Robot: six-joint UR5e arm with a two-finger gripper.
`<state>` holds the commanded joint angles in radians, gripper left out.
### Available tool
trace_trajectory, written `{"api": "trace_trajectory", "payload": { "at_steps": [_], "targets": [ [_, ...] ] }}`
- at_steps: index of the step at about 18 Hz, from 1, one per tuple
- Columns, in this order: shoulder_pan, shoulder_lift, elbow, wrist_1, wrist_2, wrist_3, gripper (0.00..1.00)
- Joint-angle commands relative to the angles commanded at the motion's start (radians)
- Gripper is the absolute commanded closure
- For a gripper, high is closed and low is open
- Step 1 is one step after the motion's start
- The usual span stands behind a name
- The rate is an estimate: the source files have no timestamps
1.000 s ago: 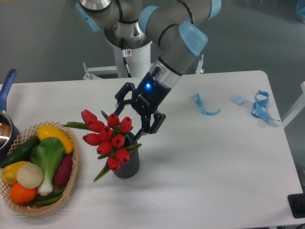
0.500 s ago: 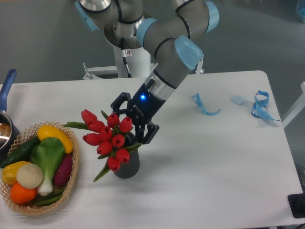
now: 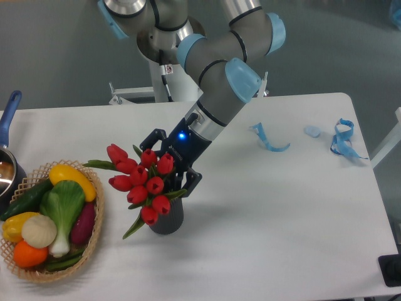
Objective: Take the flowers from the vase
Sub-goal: 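Lower the gripper around the tulip stems above the vase rim, then close the gripper on the tulip stems, then lift the tulip bouquet up out of the vase and carry it away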
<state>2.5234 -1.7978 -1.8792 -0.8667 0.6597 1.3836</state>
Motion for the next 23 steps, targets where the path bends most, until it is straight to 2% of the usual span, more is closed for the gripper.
{"api": "trace_trajectory", "payload": {
  "at_steps": [3, 5, 6, 15, 19, 23],
  "targets": [
    [0.005, 0.002, 0.005, 0.0, -0.005, -0.005, 0.5],
    [0.006, 0.002, 0.006, 0.0, -0.003, -0.011, 0.53],
    [0.008, 0.002, 0.006, 0.0, -0.003, -0.011, 0.59],
    [0.017, 0.018, 0.04, -0.006, -0.008, -0.098, 0.6],
    [0.014, 0.067, 0.097, -0.009, -0.066, -0.263, 0.59],
    [0.017, 0.113, 0.124, -0.011, -0.083, -0.322, 0.59]
  ]
}}
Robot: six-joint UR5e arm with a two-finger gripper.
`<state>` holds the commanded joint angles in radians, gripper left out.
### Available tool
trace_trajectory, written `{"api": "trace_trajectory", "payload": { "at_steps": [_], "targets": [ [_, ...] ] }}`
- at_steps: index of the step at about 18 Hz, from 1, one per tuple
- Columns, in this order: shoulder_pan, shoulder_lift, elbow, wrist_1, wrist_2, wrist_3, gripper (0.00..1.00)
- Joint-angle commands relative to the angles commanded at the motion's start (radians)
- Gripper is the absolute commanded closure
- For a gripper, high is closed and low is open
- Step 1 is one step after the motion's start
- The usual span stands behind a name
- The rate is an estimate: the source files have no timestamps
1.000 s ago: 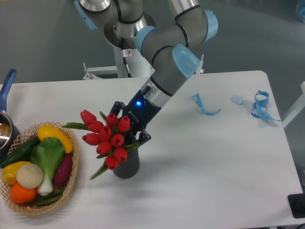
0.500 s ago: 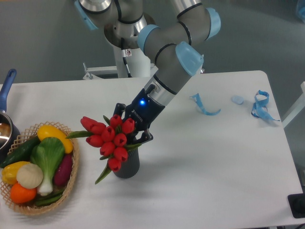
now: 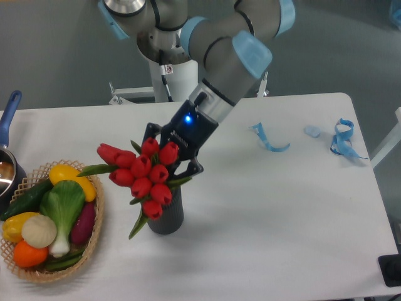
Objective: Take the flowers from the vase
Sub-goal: 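Lift the tulip bouquet up out of the vase and carry it away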
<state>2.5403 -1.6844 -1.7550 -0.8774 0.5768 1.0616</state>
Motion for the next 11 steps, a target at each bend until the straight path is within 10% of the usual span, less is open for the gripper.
{"api": "trace_trajectory", "payload": {
  "at_steps": [11],
  "targets": [
    [0.035, 0.063, 0.135, -0.002, -0.034, -0.212, 0.59]
  ]
}}
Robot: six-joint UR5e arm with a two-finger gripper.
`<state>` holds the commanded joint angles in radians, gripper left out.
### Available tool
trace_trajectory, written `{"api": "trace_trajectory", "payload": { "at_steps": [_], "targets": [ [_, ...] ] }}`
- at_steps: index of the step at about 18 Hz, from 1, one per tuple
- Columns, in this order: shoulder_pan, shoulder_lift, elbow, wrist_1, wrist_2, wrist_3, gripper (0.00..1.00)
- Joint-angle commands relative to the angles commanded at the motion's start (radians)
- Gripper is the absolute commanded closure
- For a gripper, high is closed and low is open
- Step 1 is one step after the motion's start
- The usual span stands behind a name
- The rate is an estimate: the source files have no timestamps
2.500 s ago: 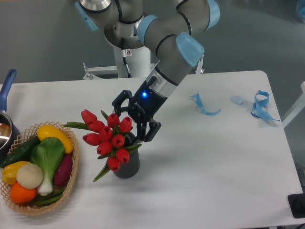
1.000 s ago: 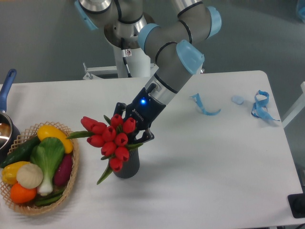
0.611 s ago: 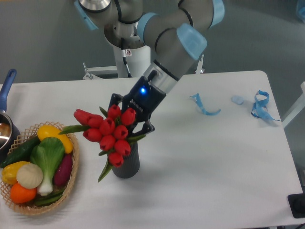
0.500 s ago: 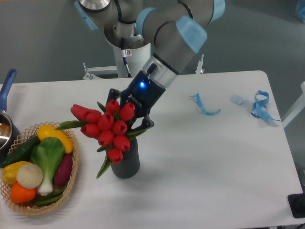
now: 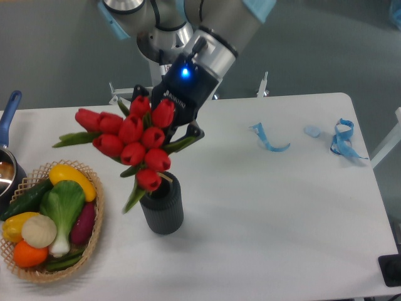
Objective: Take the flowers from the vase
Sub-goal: 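Lift the tulip bouquet up out of the vase and carry it away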
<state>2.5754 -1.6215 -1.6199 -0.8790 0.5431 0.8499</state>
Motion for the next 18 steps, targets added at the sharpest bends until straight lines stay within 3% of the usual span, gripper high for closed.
{"api": "trace_trajectory", "payload": {
  "at_steps": [3, 8, 14, 18],
  "targets": [
    [0.028, 0.02, 0.012, -0.002, -0.015, -0.012, 0.59],
    [0.152, 0.011, 0.005, 0.006, -0.009, 0.0, 0.59],
    [0.253, -0.092, 0.009, 0.006, 0.001, 0.219, 0.6],
    [0.316, -0.107, -0.001, 0.009, 0.001, 0.261, 0.6]
  ]
}}
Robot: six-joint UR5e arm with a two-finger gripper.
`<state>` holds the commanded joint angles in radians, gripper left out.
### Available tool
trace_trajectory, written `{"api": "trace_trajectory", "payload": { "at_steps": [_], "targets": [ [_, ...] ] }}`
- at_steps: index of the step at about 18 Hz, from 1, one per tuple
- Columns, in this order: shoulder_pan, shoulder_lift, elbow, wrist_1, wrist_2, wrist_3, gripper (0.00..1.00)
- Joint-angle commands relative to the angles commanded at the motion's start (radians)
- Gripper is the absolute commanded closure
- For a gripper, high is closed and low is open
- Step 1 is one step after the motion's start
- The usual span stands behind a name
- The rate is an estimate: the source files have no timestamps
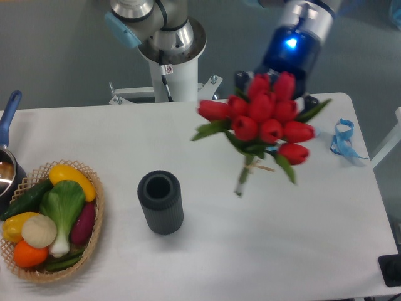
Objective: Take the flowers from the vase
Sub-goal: 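Lift the tulip bouquet up out of the vase and carry it away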
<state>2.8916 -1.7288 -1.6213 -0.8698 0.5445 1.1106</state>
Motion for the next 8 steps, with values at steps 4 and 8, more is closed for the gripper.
{"api": "trace_trajectory", "payload": {
  "at_steps": [4, 8],
  "targets": [
    [-0.002, -0.017, -0.005, 0.0, 0.002, 0.038, 0.59],
    [-0.003, -0.017, -0.011, 0.002, 0.002, 0.04, 0.6]
  ]
}}
